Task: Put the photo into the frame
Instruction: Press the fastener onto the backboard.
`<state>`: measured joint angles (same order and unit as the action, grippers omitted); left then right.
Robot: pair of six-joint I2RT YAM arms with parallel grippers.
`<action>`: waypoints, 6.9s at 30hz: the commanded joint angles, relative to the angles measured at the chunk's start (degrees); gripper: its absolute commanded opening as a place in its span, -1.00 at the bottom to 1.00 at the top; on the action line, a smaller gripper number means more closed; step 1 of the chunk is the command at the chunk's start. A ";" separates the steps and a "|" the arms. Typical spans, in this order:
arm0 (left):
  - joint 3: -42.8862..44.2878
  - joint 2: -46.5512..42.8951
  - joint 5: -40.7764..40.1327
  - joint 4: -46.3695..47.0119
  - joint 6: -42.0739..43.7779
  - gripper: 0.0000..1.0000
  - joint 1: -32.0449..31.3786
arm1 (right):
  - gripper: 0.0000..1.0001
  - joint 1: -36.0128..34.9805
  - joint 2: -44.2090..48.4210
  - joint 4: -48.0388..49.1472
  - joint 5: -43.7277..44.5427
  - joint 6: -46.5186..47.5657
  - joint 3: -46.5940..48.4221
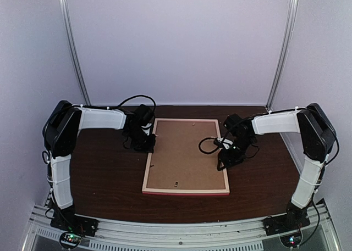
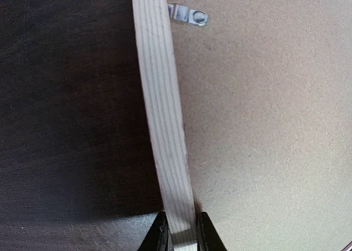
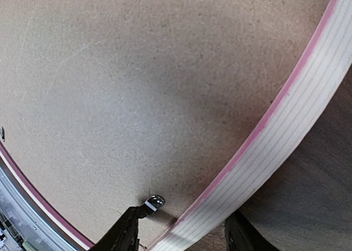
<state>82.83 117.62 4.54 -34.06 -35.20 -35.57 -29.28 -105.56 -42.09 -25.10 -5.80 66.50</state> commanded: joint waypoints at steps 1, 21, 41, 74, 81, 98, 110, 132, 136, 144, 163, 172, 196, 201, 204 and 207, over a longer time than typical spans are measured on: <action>0.73 1.04 1.40 0.75 2.33 -0.68 -0.11 | 0.06 -0.69 -2.28 -1.72 1.27 0.62 -0.24; 0.85 0.85 1.27 0.65 2.24 -0.67 -0.11 | 0.09 0.58 3.70 -0.58 0.03 -1.43 -4.99; 0.41 0.55 1.15 0.75 1.94 -0.67 -0.11 | 0.06 -0.47 0.65 0.20 5.99 -3.33 -3.16; 0.67 0.77 1.19 0.73 2.29 -0.67 -0.11 | 0.00 -2.21 -4.14 4.82 11.45 -9.41 1.62; 0.49 0.70 1.23 0.71 2.33 -0.67 -0.11 | -0.16 -2.06 -4.66 4.15 11.60 -9.92 1.71; 0.32 0.42 1.22 0.74 2.42 -0.67 -0.11 | -0.40 -0.95 -4.46 2.43 8.22 -8.02 0.92; 0.28 0.28 1.14 0.65 2.42 -0.67 -0.09 | -0.47 0.70 -4.90 0.60 7.89 -6.74 1.17; 0.58 0.22 0.80 0.58 2.46 -0.67 -0.05 | -0.39 0.91 -5.71 -4.65 11.06 -3.12 3.40; 0.67 0.23 0.82 0.52 2.42 -0.67 -0.02 | -0.40 0.94 -5.66 -6.73 11.82 -1.43 4.18; 0.75 0.17 0.63 0.32 2.42 -0.67 -0.02 | -0.46 0.68 -6.39 -9.10 12.36 1.74 4.93; 1.02 0.26 0.48 0.05 2.42 -0.67 -0.02 | -0.32 -1.70 -8.18 -8.72 7.10 3.07 6.83; 1.15 0.25 0.64 -0.04 2.50 -0.67 -0.02 | -0.21 -1.92 -7.54 -11.57 7.29 6.65 7.85; 1.25 0.34 0.65 -0.21 2.79 -0.67 -0.02 | -0.58 -1.92 -10.04 -15.14 12.46 9.48 9.72; 1.20 0.24 0.87 -0.28 2.81 -0.67 -0.02 | -0.37 -0.37 -10.58 -12.59 8.81 7.86 9.21; 1.02 0.24 1.02 -0.21 2.78 -0.67 -0.02 | -0.32 1.42 -10.51 -11.04 5.88 6.60 8.56; 0.80 0.24 1.13 -0.21 2.77 -0.67 -0.02 | -0.31 2.64 -9.95 -9.66 3.35 5.99 7.64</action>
<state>83.05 117.62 4.69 -34.74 -34.24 -35.57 -27.97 -112.84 -51.31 -20.38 -0.23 77.49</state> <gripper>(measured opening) 0.168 0.342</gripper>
